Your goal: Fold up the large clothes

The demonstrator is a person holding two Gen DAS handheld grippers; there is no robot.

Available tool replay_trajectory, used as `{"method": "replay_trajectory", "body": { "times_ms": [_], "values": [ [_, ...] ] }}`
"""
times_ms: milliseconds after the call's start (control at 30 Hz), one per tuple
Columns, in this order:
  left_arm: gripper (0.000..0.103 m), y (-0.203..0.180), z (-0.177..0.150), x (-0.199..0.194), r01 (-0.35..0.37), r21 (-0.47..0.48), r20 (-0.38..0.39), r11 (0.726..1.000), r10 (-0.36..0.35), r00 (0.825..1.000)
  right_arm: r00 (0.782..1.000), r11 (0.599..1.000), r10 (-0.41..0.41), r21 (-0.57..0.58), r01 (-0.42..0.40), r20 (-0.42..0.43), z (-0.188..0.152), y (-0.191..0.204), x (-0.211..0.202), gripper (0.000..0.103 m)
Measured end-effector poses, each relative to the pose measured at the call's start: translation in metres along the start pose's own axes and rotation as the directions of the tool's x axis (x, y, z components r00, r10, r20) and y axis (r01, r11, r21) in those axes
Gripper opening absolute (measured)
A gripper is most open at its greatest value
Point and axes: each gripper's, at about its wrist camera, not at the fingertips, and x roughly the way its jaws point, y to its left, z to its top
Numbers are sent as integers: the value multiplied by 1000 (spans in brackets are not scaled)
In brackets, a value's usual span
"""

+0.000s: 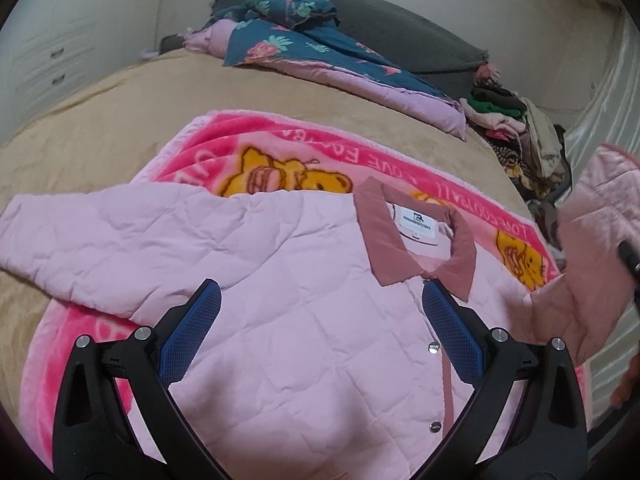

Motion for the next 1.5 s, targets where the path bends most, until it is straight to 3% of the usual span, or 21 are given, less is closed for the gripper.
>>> {"method": "replay_trajectory", "body": {
  "times_ms": [167,300,567,733,867,1000,1100,1133,1200,1300,1400,1467,1500],
  "values": [
    [95,17,4,-5,40,-62,4,997,-39,999,997,998,57,-33,-58,-43,-15,34,24,21],
    [94,29,3,6,133,-128,-44,983,-140,989,992,993,94,-69,-100,-85,-30,63,44,21],
    [94,52,-4,26,256,-298,-75,920,-290,954,982,980,105,-153,-129,-157,-69,100,75,21],
    [94,61,-12,44,361,-404,-104,841,-434,895,963,965,108,-206,-161,-246,-107,118,93,23],
    [94,60,-18,53,350,-429,-130,833,-440,888,942,951,125,-234,-204,-312,-131,129,99,29],
    [94,64,-22,59,360,-470,-128,806,-466,876,912,943,90,-261,-208,-400,-155,142,110,40],
    [94,66,-25,64,338,-473,-139,813,-448,883,890,937,112,-251,-243,-442,-164,149,109,60],
    [94,67,-28,67,331,-480,-148,812,-447,882,879,936,133,-234,-264,-458,-165,149,108,76],
    [94,64,-33,74,334,-493,-166,804,-463,870,864,937,166,-197,-288,-474,-165,147,102,86],
    [94,53,-41,86,337,-486,-203,807,-479,854,862,942,186,-162,-293,-472,-160,139,91,86],
    [93,33,-47,92,300,-402,-242,865,-416,876,871,957,199,-104,-272,-448,-147,118,77,86],
    [91,23,-49,92,300,-358,-243,884,-399,884,885,966,184,-89,-244,-427,-140,103,66,86],
    [82,16,-51,91,316,-327,-237,891,-400,885,898,974,161,-80,-211,-409,-137,92,58,86]
  ]
}}
